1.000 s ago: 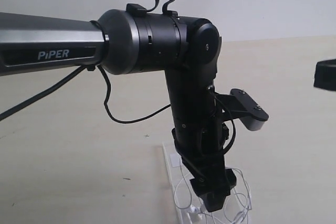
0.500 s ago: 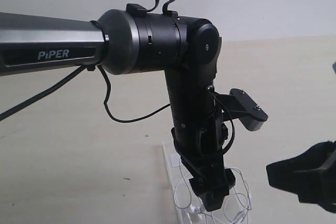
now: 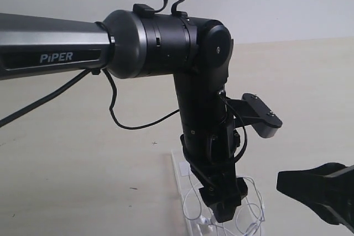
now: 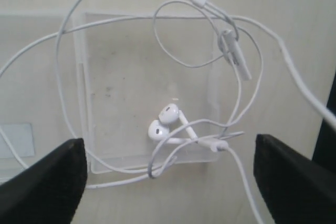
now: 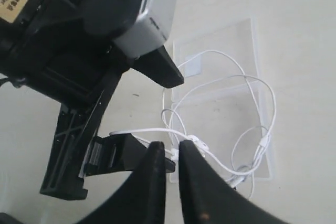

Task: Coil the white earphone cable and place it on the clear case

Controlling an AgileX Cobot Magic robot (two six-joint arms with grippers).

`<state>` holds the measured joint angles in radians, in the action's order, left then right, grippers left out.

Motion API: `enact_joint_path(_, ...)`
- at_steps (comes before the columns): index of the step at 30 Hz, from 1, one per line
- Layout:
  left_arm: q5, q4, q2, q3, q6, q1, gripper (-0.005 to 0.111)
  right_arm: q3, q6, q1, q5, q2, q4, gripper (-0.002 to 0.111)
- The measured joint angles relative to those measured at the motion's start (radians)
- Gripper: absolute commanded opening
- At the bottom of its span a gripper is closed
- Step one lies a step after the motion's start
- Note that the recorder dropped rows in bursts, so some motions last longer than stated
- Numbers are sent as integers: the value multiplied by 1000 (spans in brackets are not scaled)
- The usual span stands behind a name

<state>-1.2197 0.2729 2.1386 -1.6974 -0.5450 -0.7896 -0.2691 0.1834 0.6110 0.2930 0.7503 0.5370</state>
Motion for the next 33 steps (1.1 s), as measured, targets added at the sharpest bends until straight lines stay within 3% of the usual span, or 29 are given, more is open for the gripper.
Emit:
enact_joint_path(9,0,2,0,0,0,0,82,0,-63,0,-32,87,71,0)
enact_joint_path(19,0,6,0,0,0,0,82,0,-467,0,-57,172,497,0)
enact_joint_path(33,0,14,0,0,0,0,82,0,-751,0,-138,248,848,0)
